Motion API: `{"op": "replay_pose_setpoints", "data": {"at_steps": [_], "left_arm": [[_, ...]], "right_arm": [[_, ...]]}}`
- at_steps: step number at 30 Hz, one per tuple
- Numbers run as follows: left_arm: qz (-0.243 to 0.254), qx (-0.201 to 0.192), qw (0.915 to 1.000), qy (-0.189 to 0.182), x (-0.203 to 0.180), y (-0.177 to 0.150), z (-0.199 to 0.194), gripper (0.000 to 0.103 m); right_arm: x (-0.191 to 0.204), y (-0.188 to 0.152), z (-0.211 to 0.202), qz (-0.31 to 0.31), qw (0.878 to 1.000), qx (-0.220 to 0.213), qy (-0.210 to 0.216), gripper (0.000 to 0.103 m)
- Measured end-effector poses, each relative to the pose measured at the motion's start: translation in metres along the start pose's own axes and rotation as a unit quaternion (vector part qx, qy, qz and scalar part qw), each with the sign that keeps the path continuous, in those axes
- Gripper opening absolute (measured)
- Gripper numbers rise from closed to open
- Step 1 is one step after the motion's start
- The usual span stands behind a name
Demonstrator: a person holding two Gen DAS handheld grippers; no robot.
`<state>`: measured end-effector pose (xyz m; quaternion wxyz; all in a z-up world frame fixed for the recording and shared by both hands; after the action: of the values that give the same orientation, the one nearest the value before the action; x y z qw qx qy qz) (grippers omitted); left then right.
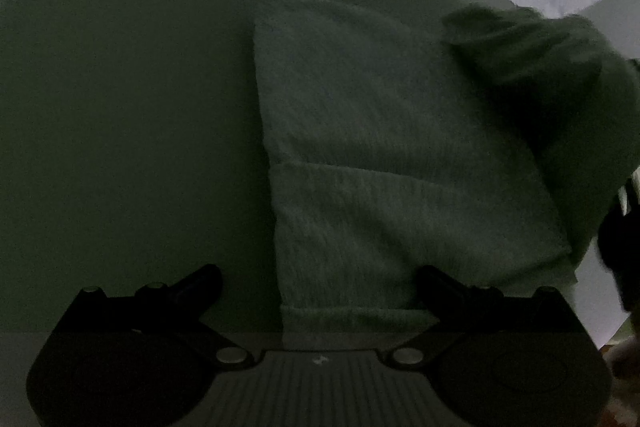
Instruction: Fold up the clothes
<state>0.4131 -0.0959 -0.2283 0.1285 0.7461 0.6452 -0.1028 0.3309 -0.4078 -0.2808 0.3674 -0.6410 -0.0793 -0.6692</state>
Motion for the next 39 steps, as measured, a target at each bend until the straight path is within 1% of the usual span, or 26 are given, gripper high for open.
{"op": "replay_pose_setpoints", "data": {"at_steps": [3,5,7,8,9,11,15,18,19,20,21,22,24,26,29,31,33,35,38,39], "left_arm": [[-0.008,-0.003,0.9999,-0.009,-0.003,0.005,0.002,0.103],[-0.013,-0.006,0.9998,-0.017,-0.001,0.005,0.002,0.103],[-0.02,-0.011,0.9994,-0.027,0.001,0.004,0.001,0.103],[-0.024,-0.013,0.9991,-0.033,0.003,0.004,0.0,0.103],[-0.029,-0.015,0.9987,-0.039,0.005,0.004,-0.002,0.103],[-0.037,-0.018,0.9979,-0.05,0.009,0.003,-0.005,0.103],[-0.044,-0.02,0.997,-0.061,0.011,0.004,-0.005,0.103],[-0.045,-0.021,0.9967,-0.064,0.009,0.006,-0.002,0.103],[-0.045,-0.021,0.9967,-0.064,0.008,0.006,-0.001,0.103],[-0.045,-0.021,0.9967,-0.064,0.008,0.006,0.0,0.103],[-0.045,-0.021,0.9968,-0.063,0.008,0.006,0.0,0.103],[-0.045,-0.02,0.9968,-0.063,0.008,0.005,0.0,0.103],[-0.045,-0.02,0.9968,-0.063,0.008,0.004,0.001,0.103],[-0.046,-0.021,0.9967,-0.064,0.009,0.003,0.0,0.103],[-0.049,-0.022,0.9962,-0.068,0.01,0.003,0.002,0.103],[-0.052,-0.023,0.9958,-0.072,0.009,0.004,0.002,0.103],[-0.057,-0.024,0.9951,-0.077,0.009,0.004,0.0,0.103],[-0.063,-0.024,0.9944,-0.082,0.009,0.004,-0.001,0.103],[-0.068,-0.025,0.9937,-0.085,0.008,0.005,-0.002,0.103],[-0.068,-0.025,0.9937,-0.085,0.007,0.006,-0.003,0.103]], "right_arm": [[-0.028,-0.005,0.016,0.01,0.995,0.043,-0.092,0.022],[-0.043,-0.009,0.02,0.024,0.988,0.053,-0.142,0.023],[-0.035,-0.012,0.027,0.005,0.986,0.066,-0.156,0.026],[-0.031,-0.014,0.03,-0.006,0.984,0.072,-0.162,0.032],[-0.026,-0.016,0.034,-0.017,0.983,0.079,-0.167,0.044],[-0.018,-0.023,0.04,-0.03,0.983,0.102,-0.152,0.055],[-0.001,-0.023,0.049,-0.05,0.982,0.14,-0.12,0.058],[0.026,-0.014,0.051,-0.077,0.984,0.145,-0.07,0.061],[0.034,-0.01,0.047,-0.095,0.984,0.132,-0.076,0.06],[0.041,-0.005,0.043,-0.115,0.983,0.115,-0.087,0.056],[0.046,0.001,0.039,-0.135,0.981,0.091,-0.107,0.048],[0.046,0.005,0.038,-0.144,0.979,0.074,-0.128,0.045],[0.041,0.012,0.034,-0.134,0.976,0.051,-0.167,0.029],[0.03,0.017,0.033,-0.117,0.971,0.04,-0.202,0.028],[0.02,0.022,0.046,-0.112,0.965,0.048,-0.234,0.026],[0.022,0.023,0.062,-0.129,0.956,0.062,-0.256,0.031],[0.027,0.021,0.078,-0.154,0.944,0.076,-0.281,0.047],[0.027,0.016,0.089,-0.187,0.926,0.088,-0.315,0.048],[0.02,0.011,0.105,-0.224,0.893,0.102,-0.377,0.048],[0.017,0.012,0.109,-0.23,0.882,0.102,-0.398,0.041]]}}
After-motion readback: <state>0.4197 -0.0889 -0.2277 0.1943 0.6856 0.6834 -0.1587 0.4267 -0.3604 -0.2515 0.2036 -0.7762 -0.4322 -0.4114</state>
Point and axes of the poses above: each gripper's, at about its wrist camera, not at the fingertips, and z roughly the way its jaws point, x to its left, y to its top, the point moved 5 cm from there along z, roughly the way its jaws point, and after that the axes turned 12 degrees about x, right-handed, at the moved point
